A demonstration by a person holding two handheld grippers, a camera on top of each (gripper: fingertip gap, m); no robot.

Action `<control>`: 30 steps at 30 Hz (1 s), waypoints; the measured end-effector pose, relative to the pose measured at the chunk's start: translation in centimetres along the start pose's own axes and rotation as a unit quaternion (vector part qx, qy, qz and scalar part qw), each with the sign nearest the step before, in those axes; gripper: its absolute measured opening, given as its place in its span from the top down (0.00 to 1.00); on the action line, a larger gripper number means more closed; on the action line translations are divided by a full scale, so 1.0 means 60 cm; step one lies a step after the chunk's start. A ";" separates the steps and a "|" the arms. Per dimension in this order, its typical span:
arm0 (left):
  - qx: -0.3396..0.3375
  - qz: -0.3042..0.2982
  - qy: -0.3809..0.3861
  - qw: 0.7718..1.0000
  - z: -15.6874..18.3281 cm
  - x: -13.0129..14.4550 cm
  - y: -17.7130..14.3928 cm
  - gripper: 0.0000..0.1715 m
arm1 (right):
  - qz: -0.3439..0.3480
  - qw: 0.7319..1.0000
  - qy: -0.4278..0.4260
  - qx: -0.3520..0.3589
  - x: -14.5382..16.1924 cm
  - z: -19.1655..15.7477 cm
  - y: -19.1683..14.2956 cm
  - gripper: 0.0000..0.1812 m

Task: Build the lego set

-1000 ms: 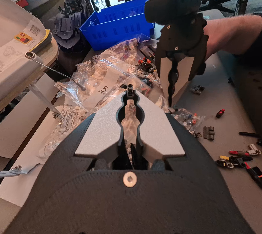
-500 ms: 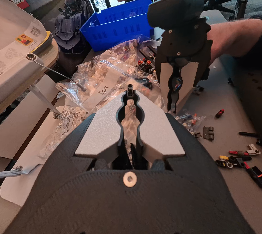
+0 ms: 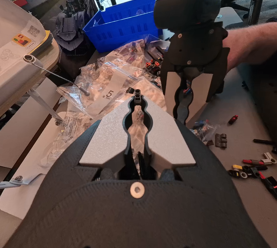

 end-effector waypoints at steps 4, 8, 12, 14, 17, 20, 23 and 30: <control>-0.003 0.006 -0.002 1.000 -0.003 -0.003 -0.004 0.97 | 0.045 0.999 0.016 0.003 -0.008 0.007 -0.028 0.91; -0.002 0.010 -0.003 1.000 -0.003 -0.004 -0.003 0.97 | 0.109 0.994 0.008 0.013 -0.028 0.011 -0.061 0.91; 0.016 0.019 -0.011 1.000 0.006 -0.008 0.002 0.97 | 0.208 0.975 -0.035 0.070 -0.071 0.015 -0.101 0.80; 0.030 0.022 -0.008 0.999 0.016 -0.009 0.010 0.97 | 0.245 0.962 -0.063 0.100 -0.086 0.012 -0.122 0.79; 0.045 0.012 0.001 0.999 0.032 -0.008 0.025 0.97 | 0.266 0.952 -0.090 0.119 -0.094 0.006 -0.132 0.75; 0.058 0.005 0.004 0.998 0.043 -0.005 0.039 0.97 | 0.258 0.953 -0.103 0.118 -0.094 0.002 -0.124 0.75; 0.063 0.000 0.006 0.998 0.049 -0.002 0.047 0.96 | 0.240 0.956 -0.115 0.126 -0.091 0.002 -0.117 0.74; 0.031 0.006 -0.011 0.999 0.022 0.001 0.033 0.97 | 0.163 0.981 -0.016 0.109 -0.032 0.043 -0.108 0.47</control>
Point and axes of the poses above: each gripper's, where its closed fingertips meet, y out along the fingers, x out of its underside, z = x × y across the jaws, the point moved 4 cm from there along -y, back along the fingers, and after that the axes turned 3 degrees about z, right-handed, at the moved point
